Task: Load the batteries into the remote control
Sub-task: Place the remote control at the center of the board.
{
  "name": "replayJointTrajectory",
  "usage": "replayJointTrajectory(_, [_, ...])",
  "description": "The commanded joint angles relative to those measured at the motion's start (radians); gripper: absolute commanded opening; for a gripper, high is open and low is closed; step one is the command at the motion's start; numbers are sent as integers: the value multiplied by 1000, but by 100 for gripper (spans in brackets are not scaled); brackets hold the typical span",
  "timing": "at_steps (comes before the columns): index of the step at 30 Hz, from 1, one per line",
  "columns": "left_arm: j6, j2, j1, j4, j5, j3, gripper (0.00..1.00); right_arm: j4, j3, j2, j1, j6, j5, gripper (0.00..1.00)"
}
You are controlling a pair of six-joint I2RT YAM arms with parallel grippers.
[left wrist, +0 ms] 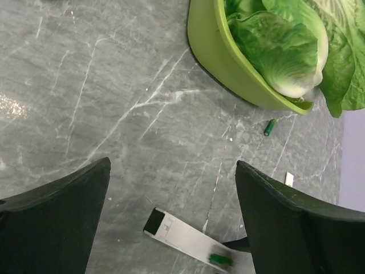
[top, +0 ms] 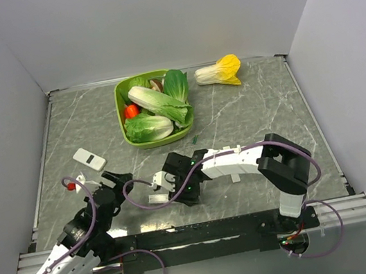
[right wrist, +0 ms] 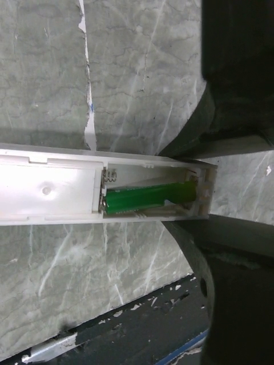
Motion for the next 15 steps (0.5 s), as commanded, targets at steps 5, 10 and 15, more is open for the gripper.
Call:
replayJointTrajectory(5, [51, -6, 0, -2, -36, 59, 94, -97, 42, 6, -2, -47, 36, 62])
replayJointTrajectory(10, [51, -35, -2, 10, -26, 38, 94, -134, 60, -67, -3, -48, 42, 58])
replayJointTrajectory(15, [60, -26, -2, 42, 24, 15, 93, -90, 82, -162, -3, -53, -23, 42])
